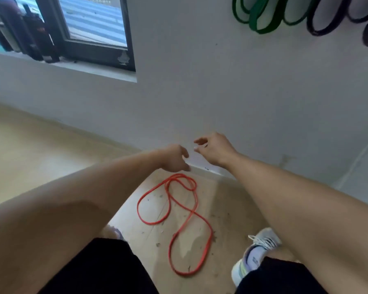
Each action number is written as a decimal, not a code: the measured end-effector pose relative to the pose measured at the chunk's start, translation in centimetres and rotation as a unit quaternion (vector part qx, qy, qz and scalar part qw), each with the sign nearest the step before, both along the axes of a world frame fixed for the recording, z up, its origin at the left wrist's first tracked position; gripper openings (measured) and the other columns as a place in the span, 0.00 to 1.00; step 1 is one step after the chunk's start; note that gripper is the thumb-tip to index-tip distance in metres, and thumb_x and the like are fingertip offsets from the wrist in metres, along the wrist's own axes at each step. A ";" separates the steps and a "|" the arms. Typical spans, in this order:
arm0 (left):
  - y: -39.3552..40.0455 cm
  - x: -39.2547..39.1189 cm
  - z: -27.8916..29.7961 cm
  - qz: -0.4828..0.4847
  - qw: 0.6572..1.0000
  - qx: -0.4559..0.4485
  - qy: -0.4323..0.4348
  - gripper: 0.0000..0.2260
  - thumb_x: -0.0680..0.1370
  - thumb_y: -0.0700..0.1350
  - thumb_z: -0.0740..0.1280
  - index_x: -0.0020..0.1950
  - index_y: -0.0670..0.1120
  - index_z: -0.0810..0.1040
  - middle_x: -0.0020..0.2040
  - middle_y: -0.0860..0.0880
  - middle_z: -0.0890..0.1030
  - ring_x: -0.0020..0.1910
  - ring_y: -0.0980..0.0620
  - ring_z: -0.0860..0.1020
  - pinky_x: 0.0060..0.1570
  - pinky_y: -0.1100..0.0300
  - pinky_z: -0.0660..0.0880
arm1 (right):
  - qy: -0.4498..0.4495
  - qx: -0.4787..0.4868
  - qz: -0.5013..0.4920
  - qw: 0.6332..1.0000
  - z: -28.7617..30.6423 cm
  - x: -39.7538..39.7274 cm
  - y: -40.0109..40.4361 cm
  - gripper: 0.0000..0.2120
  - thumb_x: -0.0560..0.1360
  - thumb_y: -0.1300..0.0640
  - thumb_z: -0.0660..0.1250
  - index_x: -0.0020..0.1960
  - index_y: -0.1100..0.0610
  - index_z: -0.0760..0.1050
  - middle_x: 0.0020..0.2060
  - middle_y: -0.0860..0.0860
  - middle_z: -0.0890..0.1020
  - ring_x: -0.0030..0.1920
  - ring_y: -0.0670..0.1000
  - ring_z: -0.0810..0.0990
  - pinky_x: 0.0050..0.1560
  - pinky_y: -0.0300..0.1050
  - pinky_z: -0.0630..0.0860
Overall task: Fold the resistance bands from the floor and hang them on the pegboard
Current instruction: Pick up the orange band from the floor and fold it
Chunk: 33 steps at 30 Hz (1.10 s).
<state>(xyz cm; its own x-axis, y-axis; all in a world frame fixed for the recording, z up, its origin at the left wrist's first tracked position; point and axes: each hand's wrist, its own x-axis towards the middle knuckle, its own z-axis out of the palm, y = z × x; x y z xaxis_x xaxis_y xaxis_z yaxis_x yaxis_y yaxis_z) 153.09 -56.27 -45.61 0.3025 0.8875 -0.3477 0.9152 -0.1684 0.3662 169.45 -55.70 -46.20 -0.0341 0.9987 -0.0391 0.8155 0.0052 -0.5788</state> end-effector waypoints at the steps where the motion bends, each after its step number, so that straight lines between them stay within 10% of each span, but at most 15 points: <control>1: 0.1 -0.7 -1.1 -0.009 1.000 -0.003 0.020 0.28 0.78 0.53 0.72 0.75 0.46 0.72 0.75 0.45 0.72 0.72 0.44 0.71 0.69 0.56 0.67 | -0.008 -0.020 0.012 1.000 -1.6 -0.4 0.3 0.15 0.78 0.51 0.73 0.63 0.49 0.83 0.60 0.48 0.85 0.60 0.50 0.83 0.64 0.46 0.77; 12: 5.6 -7.9 -9.8 -0.008 0.989 -0.113 0.090 0.29 0.78 0.53 0.72 0.76 0.45 0.71 0.72 0.45 0.76 0.69 0.44 0.74 0.66 0.58 0.70 | -0.015 -0.161 0.093 0.982 -18.2 -6.5 6.2 0.09 0.75 0.57 0.75 0.54 0.49 0.86 0.51 0.46 0.87 0.54 0.47 0.84 0.58 0.46 0.80; 23: 7.8 -9.7 -12.2 -0.005 0.983 -0.158 0.090 0.31 0.79 0.53 0.71 0.79 0.48 0.65 0.74 0.47 0.73 0.70 0.45 0.73 0.64 0.58 0.68 | -0.122 -0.308 0.188 0.925 -37.0 -13.5 3.1 0.30 0.79 0.64 0.63 0.79 0.49 0.67 0.76 0.51 0.71 0.75 0.55 0.71 0.75 0.51 0.69; 33: 6.9 -12.3 -12.8 -0.004 0.971 -0.184 0.150 0.31 0.79 0.54 0.70 0.79 0.47 0.65 0.74 0.48 0.73 0.70 0.46 0.73 0.67 0.55 0.68 | -0.160 -0.208 0.114 0.958 -39.8 -13.1 0.4 0.09 0.80 0.58 0.64 0.59 0.51 0.78 0.62 0.51 0.79 0.66 0.56 0.74 0.63 0.50 0.73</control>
<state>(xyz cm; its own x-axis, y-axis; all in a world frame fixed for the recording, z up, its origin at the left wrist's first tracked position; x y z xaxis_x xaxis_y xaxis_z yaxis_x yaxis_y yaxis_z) 140.83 -49.34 -58.44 0.1450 0.6846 -0.7144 0.9892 -0.0841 0.1203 156.30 -55.31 -86.02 -0.1689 0.8622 -0.4777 0.9569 0.0272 -0.2892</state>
